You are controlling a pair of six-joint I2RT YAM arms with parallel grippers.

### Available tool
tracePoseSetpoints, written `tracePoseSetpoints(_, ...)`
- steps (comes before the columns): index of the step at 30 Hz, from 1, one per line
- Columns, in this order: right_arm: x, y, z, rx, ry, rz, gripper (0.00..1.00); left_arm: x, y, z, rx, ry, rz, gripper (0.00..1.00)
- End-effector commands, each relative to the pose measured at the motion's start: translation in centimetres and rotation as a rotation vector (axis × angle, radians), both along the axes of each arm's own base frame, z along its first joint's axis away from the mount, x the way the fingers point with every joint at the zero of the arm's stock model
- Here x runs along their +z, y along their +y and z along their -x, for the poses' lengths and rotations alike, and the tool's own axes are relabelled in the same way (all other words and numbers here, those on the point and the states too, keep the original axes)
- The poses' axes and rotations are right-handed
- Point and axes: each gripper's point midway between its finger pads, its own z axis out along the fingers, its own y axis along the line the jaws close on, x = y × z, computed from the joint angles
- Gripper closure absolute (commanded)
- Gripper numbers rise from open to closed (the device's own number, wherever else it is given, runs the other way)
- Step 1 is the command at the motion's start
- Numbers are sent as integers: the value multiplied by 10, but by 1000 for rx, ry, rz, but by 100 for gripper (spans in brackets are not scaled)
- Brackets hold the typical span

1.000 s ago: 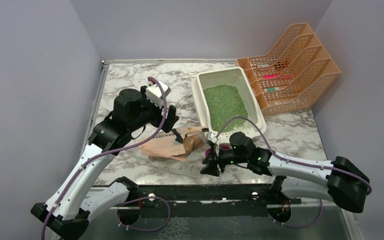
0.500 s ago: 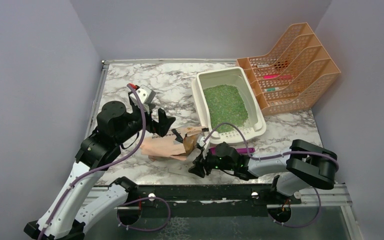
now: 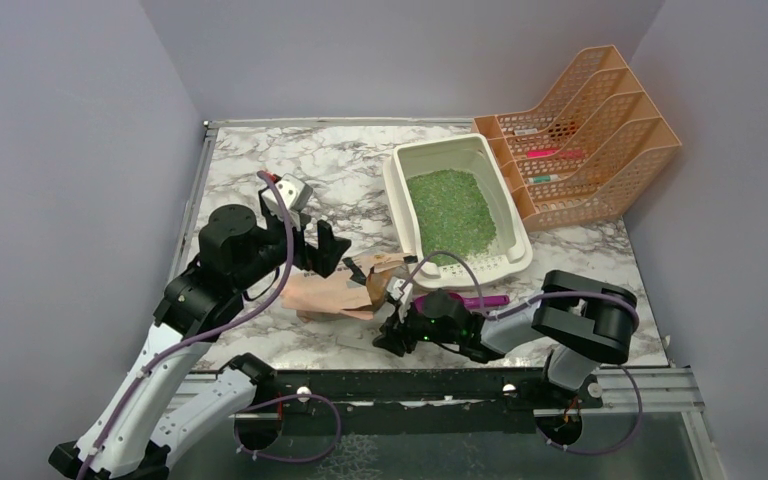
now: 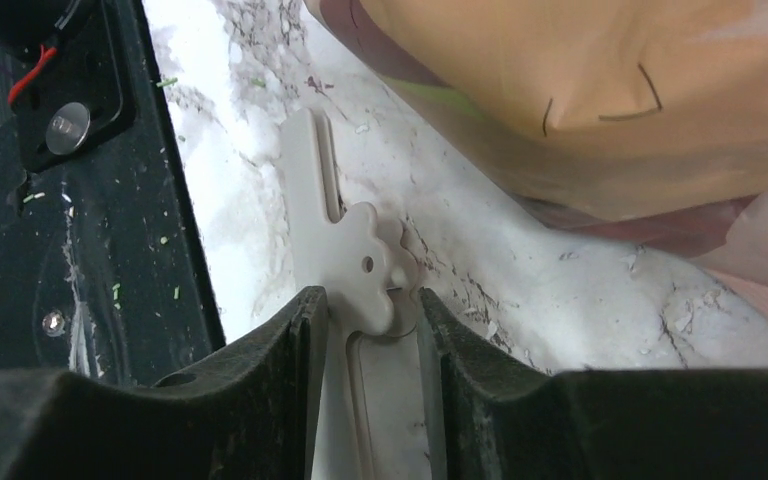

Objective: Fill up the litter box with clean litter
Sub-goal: Pick up the clamp at the center of the board.

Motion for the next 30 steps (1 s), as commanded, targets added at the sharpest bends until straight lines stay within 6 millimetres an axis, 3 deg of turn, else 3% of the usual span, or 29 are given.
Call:
tracePoseSetpoints(1, 4, 8, 6, 48, -24, -42, 63, 1, 6, 3, 25, 1, 14, 1)
tracePoseSetpoints(8, 15, -3, 24, 136, -46, -60, 99, 2, 10, 7, 35, -4, 15, 1)
tracePoseSetpoints(18, 38, -35, 78, 371, 31, -57, 99, 6, 9, 15, 16, 3, 43, 1)
tracePoseSetpoints(26, 86, -59, 102, 464, -9, -137, 99, 14, 8, 13, 44, 22, 88, 1)
tracePoseSetpoints(30, 114, -72, 110, 465, -40, -238, 99, 28, 3, 6, 65, 49, 133, 1)
